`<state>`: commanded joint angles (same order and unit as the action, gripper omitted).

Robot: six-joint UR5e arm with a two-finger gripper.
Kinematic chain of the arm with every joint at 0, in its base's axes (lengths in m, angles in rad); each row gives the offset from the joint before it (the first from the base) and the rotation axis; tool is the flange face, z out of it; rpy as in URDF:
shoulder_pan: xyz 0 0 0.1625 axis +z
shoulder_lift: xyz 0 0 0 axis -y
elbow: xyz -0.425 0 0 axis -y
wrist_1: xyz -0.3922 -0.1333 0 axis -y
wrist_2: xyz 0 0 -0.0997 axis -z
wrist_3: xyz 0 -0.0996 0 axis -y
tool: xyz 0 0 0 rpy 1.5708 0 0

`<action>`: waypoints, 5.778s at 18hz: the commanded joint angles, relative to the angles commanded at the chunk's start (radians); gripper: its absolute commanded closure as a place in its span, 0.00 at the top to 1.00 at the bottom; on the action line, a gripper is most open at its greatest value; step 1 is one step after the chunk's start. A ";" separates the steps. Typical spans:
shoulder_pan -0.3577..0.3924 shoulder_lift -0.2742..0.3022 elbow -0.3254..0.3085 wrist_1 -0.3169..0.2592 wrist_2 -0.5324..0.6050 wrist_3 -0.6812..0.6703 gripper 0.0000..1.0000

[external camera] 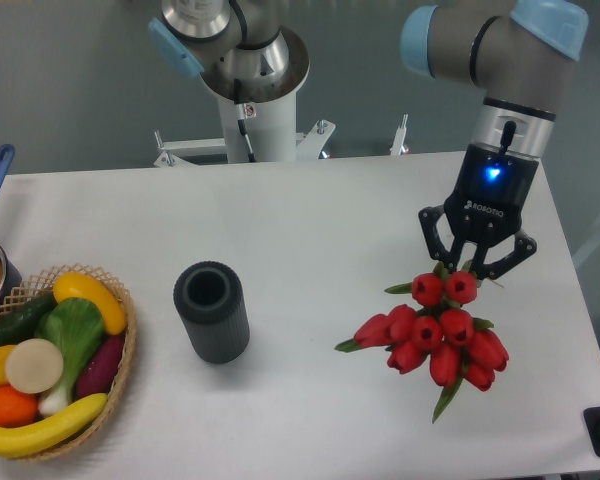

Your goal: Insert the flowers into the vase

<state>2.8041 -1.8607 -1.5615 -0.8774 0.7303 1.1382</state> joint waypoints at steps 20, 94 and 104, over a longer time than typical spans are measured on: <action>-0.074 0.110 -0.302 0.120 -0.627 0.090 0.21; -0.115 0.030 -0.511 0.123 -0.454 0.482 1.00; 0.029 0.141 -0.371 0.118 -0.049 0.468 1.00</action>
<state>2.8331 -1.7198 -1.9330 -0.7593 0.6818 1.6062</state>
